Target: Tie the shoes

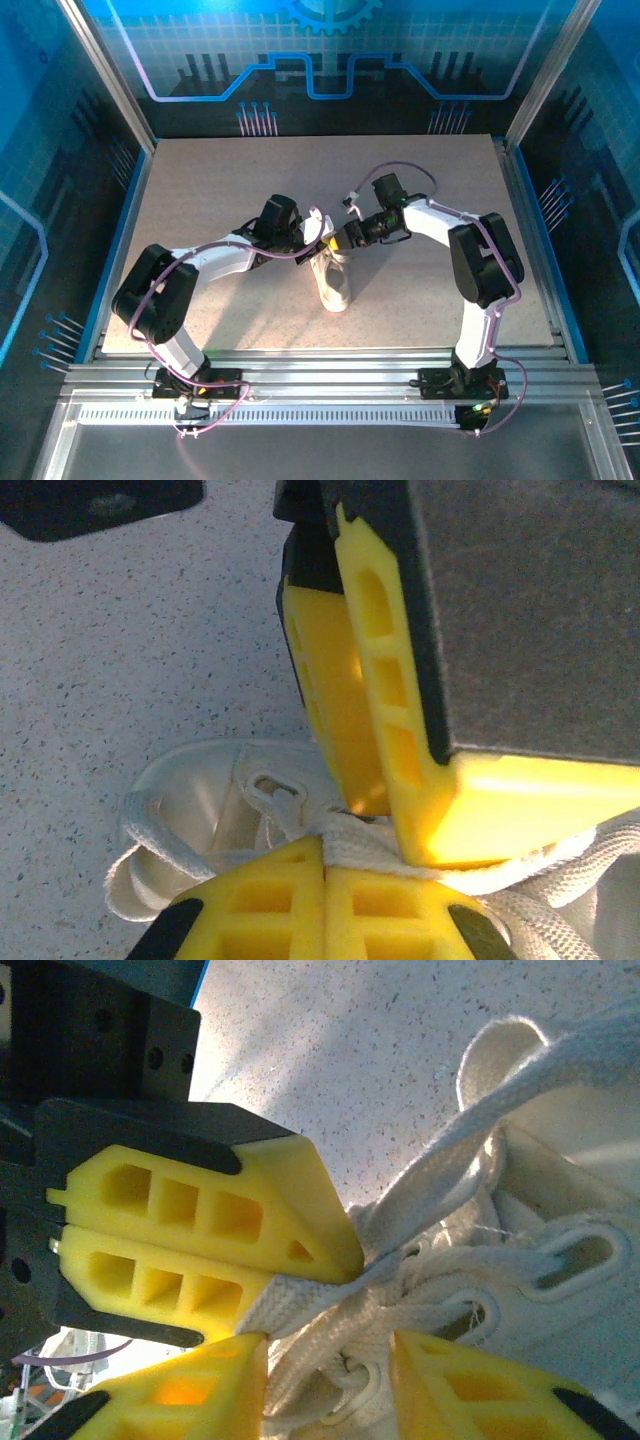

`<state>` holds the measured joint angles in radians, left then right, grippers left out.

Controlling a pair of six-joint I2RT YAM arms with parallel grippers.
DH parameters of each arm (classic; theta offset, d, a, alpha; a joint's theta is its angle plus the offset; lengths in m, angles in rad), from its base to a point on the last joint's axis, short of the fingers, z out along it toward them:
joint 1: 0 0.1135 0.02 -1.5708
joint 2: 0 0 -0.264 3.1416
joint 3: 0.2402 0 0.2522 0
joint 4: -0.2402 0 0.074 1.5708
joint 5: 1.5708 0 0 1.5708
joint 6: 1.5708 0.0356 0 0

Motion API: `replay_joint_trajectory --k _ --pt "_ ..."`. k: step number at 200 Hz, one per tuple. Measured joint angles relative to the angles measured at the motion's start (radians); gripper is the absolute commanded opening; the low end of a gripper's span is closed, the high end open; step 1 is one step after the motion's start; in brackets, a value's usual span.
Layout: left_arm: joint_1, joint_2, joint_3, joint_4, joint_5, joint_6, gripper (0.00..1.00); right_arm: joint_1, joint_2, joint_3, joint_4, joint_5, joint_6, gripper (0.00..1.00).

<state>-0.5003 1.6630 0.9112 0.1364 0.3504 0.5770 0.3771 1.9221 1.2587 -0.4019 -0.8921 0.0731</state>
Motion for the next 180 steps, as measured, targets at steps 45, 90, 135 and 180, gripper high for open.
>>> replay_joint_trajectory --k 45,90,135,180 --pt "0.000 -0.004 -0.018 0.003 -0.011 0.000 0.01 0.016 0.002 0.001 -0.001 -0.002 -0.003 0.00" --pt "-0.001 -0.031 -0.040 0.006 -0.013 -0.001 0.11 0.008 -0.055 -0.092 0.121 0.026 0.060 0.00" --pt "-0.001 -0.060 -0.058 0.019 -0.014 0.001 0.26 -0.010 -0.111 -0.141 0.211 0.066 0.107 0.00" --pt "-0.001 -0.101 -0.083 0.026 -0.015 0.000 0.45 -0.013 -0.117 -0.152 0.248 0.081 0.126 0.00"
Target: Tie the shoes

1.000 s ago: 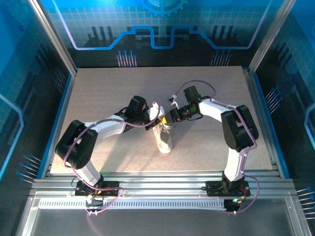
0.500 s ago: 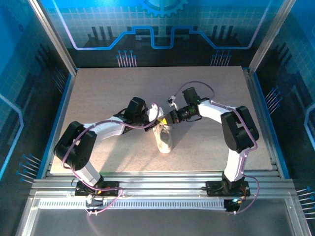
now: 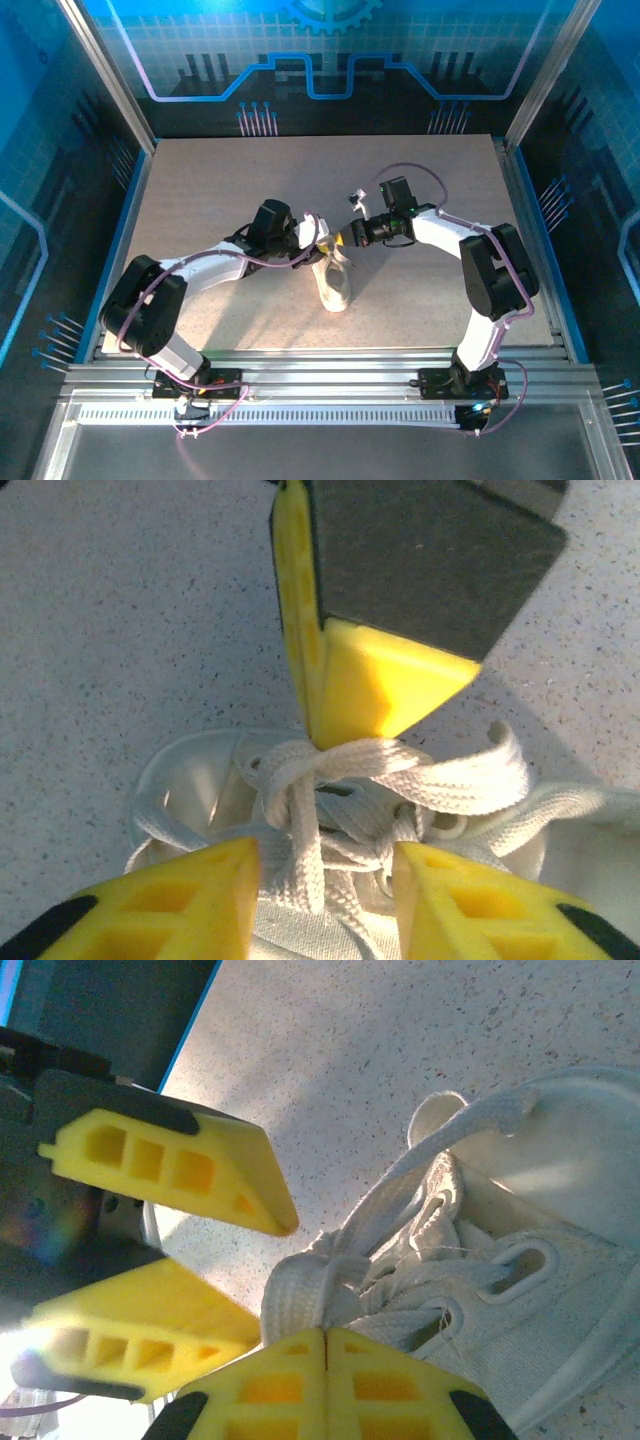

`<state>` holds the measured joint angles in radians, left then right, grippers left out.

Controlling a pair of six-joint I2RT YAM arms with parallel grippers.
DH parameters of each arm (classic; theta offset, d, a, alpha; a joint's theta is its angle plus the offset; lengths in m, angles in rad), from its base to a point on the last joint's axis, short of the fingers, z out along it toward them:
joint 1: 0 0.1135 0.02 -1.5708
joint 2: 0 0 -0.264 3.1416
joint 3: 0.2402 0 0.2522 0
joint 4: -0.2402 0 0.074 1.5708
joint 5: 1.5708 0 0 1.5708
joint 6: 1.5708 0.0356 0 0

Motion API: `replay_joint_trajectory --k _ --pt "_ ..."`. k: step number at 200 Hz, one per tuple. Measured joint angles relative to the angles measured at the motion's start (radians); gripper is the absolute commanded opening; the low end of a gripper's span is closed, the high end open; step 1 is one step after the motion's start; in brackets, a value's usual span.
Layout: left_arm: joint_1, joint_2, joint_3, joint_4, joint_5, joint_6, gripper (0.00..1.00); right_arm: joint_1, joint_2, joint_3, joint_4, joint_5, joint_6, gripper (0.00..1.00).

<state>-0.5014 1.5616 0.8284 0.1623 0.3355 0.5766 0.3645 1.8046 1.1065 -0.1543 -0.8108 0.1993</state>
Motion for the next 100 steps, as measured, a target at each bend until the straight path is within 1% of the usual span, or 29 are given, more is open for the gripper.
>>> replay_joint_trajectory --k 27,47,74,100 --pt "0.014 -0.072 -0.036 -0.002 -0.001 -0.003 0.48 0.000 0.000 -0.003 -0.001 0.000 0.000 0.00" --pt "0.064 -0.135 -0.048 -0.034 0.016 0.010 0.48 0.000 0.000 -0.003 -0.003 0.000 -0.005 0.00" --pt "0.139 -0.171 -0.039 -0.120 0.036 0.093 0.49 0.000 0.000 -0.003 -0.021 0.004 -0.023 0.00" --pt "0.154 -0.129 0.006 -0.216 0.040 0.197 0.54 0.000 0.000 -0.003 -0.036 0.018 -0.040 0.00"
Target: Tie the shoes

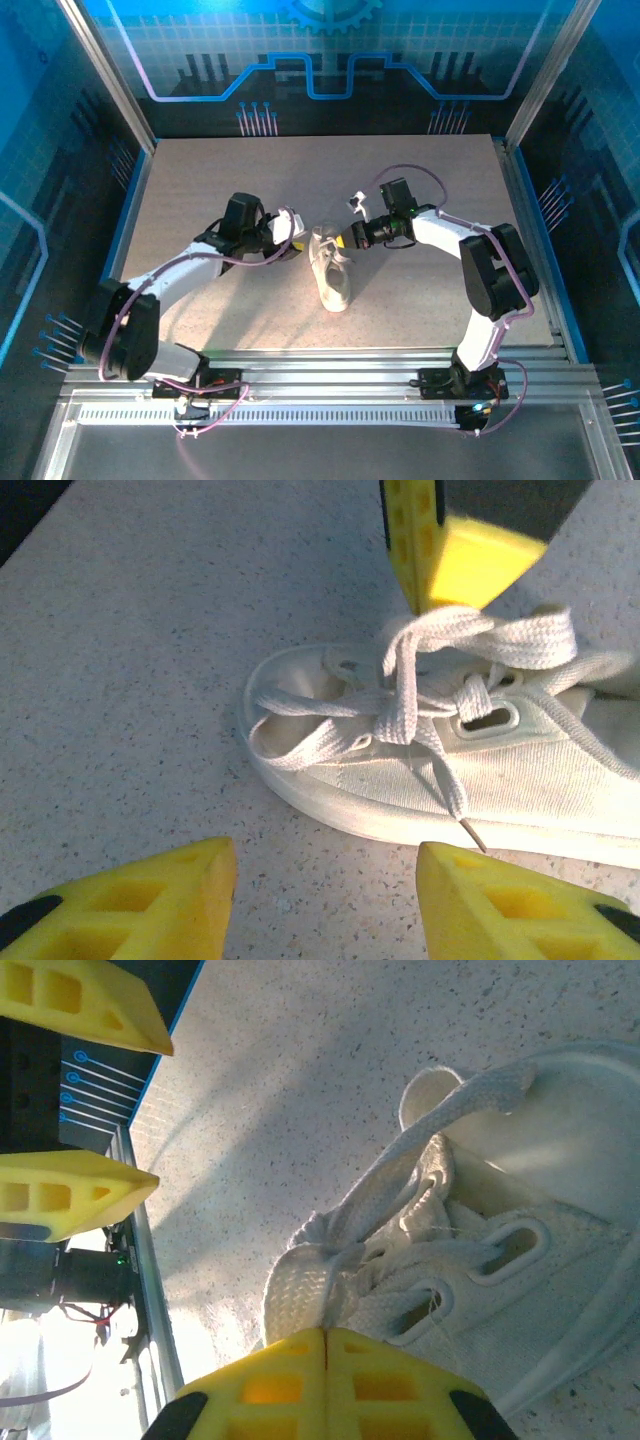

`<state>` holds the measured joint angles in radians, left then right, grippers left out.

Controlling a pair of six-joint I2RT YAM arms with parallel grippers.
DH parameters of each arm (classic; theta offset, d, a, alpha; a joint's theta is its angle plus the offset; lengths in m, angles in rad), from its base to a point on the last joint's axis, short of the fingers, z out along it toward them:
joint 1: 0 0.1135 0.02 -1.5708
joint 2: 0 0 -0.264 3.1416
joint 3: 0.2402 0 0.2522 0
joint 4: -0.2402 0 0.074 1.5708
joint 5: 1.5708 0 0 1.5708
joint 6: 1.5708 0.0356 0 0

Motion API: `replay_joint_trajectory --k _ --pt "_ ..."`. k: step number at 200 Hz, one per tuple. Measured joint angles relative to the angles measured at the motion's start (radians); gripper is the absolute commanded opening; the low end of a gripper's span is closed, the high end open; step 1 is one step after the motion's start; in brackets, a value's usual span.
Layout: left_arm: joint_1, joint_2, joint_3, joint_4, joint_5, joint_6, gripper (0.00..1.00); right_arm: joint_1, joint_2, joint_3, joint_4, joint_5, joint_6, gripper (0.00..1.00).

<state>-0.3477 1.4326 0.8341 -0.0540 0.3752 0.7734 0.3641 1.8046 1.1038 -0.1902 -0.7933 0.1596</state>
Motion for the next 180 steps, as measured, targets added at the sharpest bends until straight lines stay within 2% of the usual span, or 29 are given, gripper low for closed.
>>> replay_joint_trajectory --k 31,79,151,169,180 --pt "0.000 0.109 0.057 -0.017 0.003 0.129 0.59 0.000 0.000 0.003 -0.027 0.009 -0.021 0.00" --pt "0.000 0.298 0.210 -0.032 -0.010 0.271 0.62 0.002 0.000 0.036 -0.084 0.035 -0.058 0.00" --pt "0.005 0.465 0.396 -0.142 0.022 0.409 0.61 0.004 0.019 0.089 -0.139 0.062 -0.094 0.00" --pt "0.005 0.489 0.415 -0.183 0.037 0.432 0.59 0.004 0.025 0.091 -0.153 0.065 -0.102 0.00" --pt "0.005 0.501 0.428 -0.202 0.048 0.441 0.54 0.004 0.029 0.094 -0.162 0.068 -0.109 0.00"
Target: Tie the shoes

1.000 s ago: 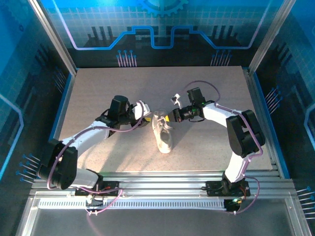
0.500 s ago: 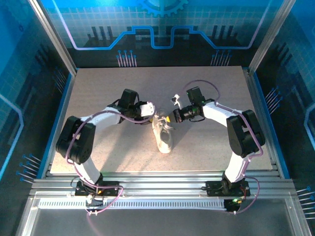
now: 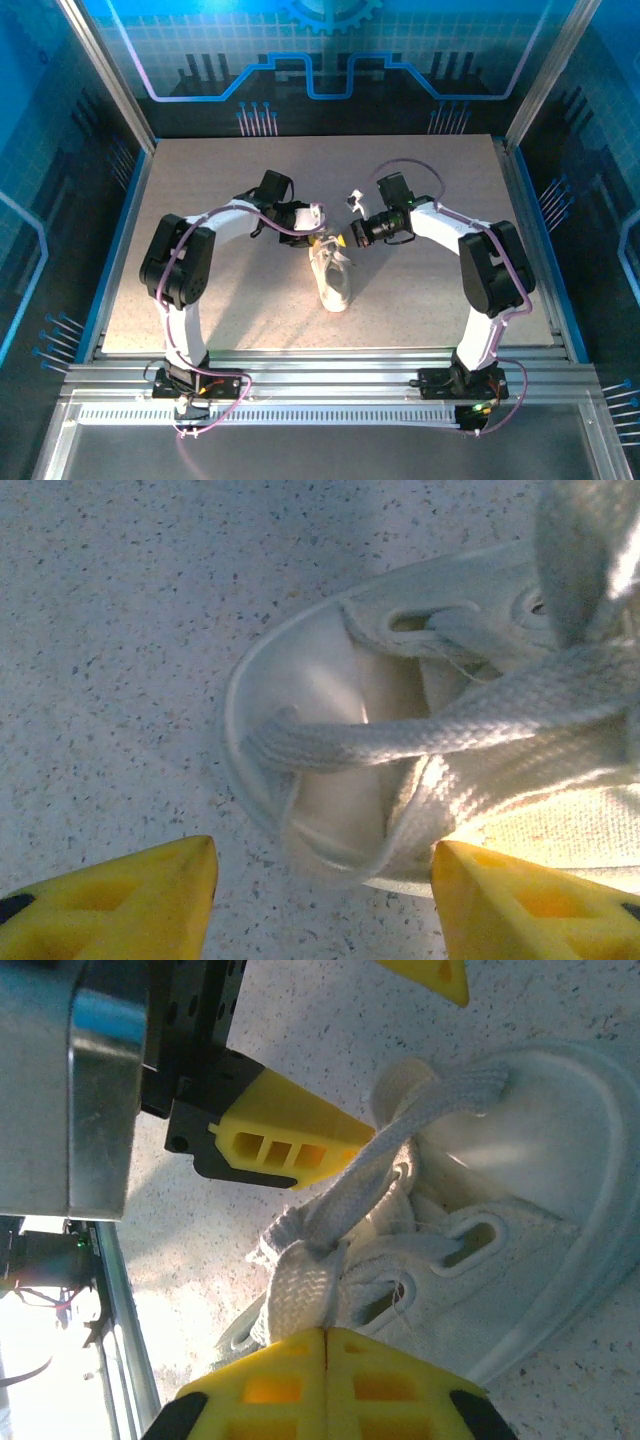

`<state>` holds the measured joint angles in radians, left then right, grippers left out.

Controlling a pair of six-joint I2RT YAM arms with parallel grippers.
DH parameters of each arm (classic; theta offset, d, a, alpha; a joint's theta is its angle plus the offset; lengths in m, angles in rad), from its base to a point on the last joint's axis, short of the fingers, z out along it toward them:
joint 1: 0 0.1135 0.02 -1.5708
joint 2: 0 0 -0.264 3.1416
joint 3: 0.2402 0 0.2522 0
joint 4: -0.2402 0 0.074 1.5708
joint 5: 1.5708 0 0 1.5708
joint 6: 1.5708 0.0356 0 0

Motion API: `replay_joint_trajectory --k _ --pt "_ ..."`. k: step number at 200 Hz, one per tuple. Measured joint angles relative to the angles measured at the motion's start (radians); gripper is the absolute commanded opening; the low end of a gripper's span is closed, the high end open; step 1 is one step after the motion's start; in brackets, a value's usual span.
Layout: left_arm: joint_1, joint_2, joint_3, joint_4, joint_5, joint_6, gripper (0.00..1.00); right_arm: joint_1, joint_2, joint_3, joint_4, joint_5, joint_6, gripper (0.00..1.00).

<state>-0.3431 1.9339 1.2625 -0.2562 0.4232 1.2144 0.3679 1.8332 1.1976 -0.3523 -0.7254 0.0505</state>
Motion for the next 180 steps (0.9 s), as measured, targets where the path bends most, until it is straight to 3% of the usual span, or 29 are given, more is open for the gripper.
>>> replay_joint_trajectory --k 20,35,50,120,180 --pt "-0.001 0.004 0.011 -0.029 0.011 0.019 0.38 0.000 0.010 0.007 -0.007 0.001 -0.003 0.00" --pt "-0.003 0.003 0.008 -0.041 0.014 0.023 0.20 0.000 0.018 0.009 -0.007 0.001 -0.003 0.00" --pt "-0.007 -0.014 -0.025 -0.031 0.016 0.006 0.11 0.000 0.024 0.009 -0.007 0.001 -0.003 0.00" --pt "-0.044 -0.315 -0.310 0.007 -0.030 -0.100 0.01 0.000 0.029 0.022 -0.002 0.000 -0.003 0.00" --pt "-0.125 -0.457 -0.404 0.025 -0.091 -0.220 0.00 0.000 0.043 0.025 0.015 0.000 -0.003 0.00"
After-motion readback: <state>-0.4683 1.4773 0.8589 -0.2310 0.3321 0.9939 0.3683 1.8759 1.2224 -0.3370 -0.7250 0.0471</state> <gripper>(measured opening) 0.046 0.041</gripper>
